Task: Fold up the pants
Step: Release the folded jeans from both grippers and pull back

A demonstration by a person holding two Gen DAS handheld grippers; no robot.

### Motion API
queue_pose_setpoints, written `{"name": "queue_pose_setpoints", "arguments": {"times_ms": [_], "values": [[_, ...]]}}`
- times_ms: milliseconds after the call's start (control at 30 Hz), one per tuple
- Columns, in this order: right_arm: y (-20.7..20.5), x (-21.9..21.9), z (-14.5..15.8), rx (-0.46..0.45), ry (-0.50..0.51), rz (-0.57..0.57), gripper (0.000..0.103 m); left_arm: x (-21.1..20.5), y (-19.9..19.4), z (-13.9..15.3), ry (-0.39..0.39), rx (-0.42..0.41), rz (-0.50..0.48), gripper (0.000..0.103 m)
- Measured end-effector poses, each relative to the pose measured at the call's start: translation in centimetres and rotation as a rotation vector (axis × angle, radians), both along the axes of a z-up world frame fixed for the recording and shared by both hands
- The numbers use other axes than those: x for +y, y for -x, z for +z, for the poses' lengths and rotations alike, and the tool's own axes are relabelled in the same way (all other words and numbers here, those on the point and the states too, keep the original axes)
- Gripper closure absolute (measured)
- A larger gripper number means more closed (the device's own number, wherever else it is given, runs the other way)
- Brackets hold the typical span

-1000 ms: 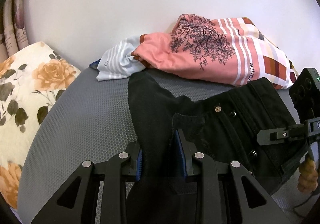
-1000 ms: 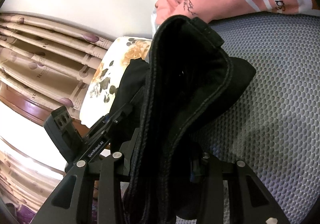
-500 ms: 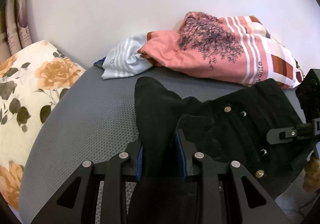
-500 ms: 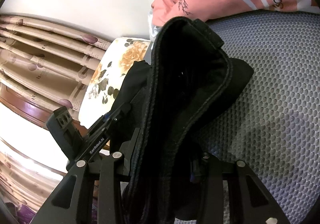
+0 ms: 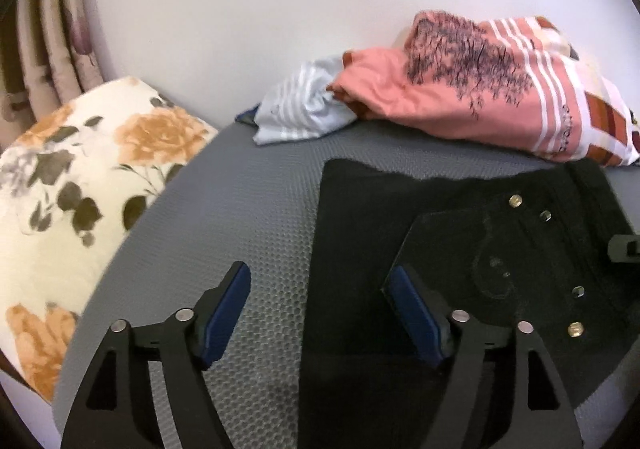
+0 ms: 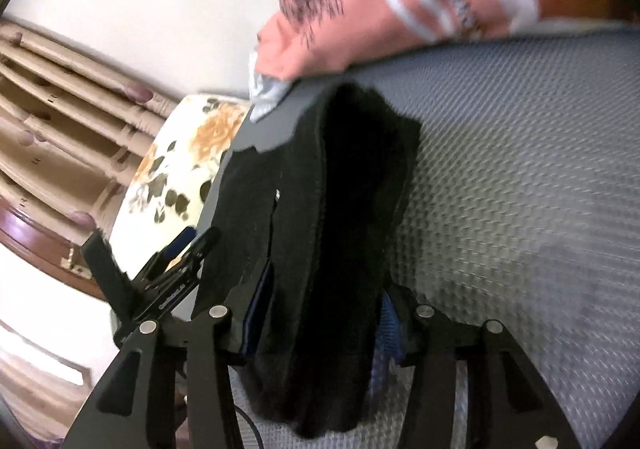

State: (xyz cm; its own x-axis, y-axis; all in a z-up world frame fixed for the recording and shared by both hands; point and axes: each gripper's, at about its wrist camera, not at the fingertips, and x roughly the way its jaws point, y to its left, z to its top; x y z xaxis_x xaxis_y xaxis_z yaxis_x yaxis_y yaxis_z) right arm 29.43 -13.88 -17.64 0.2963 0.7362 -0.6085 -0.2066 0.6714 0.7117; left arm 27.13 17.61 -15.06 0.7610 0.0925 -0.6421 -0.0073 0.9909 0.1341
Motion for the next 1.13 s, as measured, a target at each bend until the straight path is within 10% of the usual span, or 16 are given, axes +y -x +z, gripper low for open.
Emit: {"name": "queue_pose_setpoints", "arguments": {"times_ms": [400,800,1133], "values": [[7.9,-1.5,10.7,-0.252,-0.029,0.015,0.032,-1.8,13.2,15.2,0.048,-0.471,0.034,0.000],[14.1,-2.3,15.9,-0.344,-0.063,0.035,0.026,-3.7,18.3,19.8,0.204,-0.430,0.015,0.000],[17.3,-1.4,15.9,-0.357,0.047,0.041,0.022,-5.7,20.1,17.6,0.116,-0.380,0.032,0.000]]}}
